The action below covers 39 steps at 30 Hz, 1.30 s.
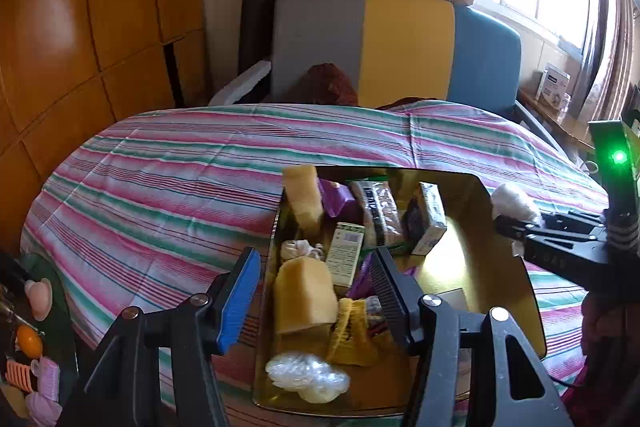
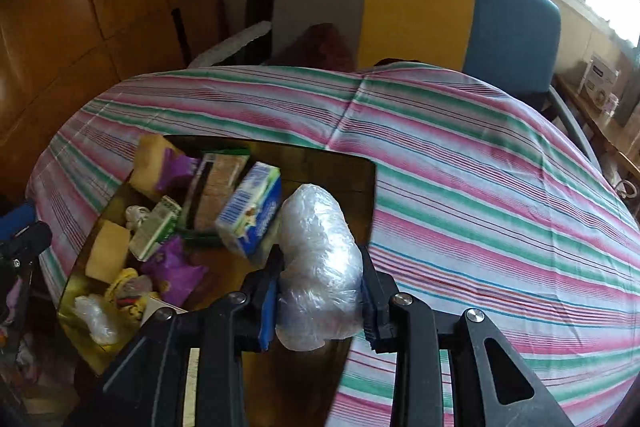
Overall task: Organize objects
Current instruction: 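Carry the plastic-wrapped bundle into the tray and open the right tool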
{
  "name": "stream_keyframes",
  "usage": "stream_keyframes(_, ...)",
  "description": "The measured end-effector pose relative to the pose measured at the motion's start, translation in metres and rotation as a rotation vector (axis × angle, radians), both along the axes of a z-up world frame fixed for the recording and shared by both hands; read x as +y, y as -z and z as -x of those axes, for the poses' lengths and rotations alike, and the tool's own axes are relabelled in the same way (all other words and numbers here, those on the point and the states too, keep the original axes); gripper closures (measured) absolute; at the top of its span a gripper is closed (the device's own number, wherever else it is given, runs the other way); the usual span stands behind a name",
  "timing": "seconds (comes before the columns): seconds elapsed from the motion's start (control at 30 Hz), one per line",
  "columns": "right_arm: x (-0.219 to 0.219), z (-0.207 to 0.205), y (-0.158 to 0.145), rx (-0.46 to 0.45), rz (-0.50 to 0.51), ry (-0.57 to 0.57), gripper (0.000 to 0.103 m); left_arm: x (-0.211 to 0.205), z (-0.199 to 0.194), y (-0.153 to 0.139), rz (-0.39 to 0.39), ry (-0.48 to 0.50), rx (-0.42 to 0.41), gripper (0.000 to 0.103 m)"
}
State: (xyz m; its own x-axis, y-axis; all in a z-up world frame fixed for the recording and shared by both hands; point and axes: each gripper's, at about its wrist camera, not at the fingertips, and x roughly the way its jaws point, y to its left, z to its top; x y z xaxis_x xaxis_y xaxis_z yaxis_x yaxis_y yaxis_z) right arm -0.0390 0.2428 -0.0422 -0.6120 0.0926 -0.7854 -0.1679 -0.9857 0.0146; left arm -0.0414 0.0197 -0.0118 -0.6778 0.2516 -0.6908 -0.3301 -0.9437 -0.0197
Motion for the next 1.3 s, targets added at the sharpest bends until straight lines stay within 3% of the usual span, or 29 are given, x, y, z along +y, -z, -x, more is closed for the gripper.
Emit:
stream_keyframes(0.23, -0.019, 0.03, 0.043, -0.111, 0.025, 0.018, 0.067, -0.014, 0.001, 0.002, 0.02, -0.05, 0.013, 0.044)
stream_keyframes(0.3, -0.021, 0.036, 0.053, -0.135, 0.016, 0.032, 0.066, -0.015, 0.001, 0.003, 0.025, -0.058, 0.012, 0.036)
stream_keyframes(0.43, -0.022, 0.04, 0.064, -0.153, 0.019, 0.038, 0.064, -0.018, -0.002, 0.005, 0.021, -0.064, 0.022, 0.032)
stream_keyframes(0.63, -0.021, 0.04, 0.069, -0.141, 0.026, 0.044, 0.042, -0.013, -0.003, 0.006, 0.042, -0.074, 0.017, 0.031)
stream_keyframes(0.8, -0.019, 0.035, 0.061, -0.117, 0.035, 0.052, 0.037, -0.014, -0.006, 0.005, 0.015, -0.076, 0.011, 0.031)
stream_keyframes(1.23, -0.037, -0.012, 0.014, 0.072, -0.027, 0.082, 0.017, -0.014, -0.018, 0.0, 0.008, -0.091, 0.038, 0.031)
stream_keyframes(1.3, -0.044, -0.02, 0.011, 0.09, -0.034, 0.078, 0.017, -0.014, -0.019, 0.0, -0.003, -0.078, 0.041, 0.036)
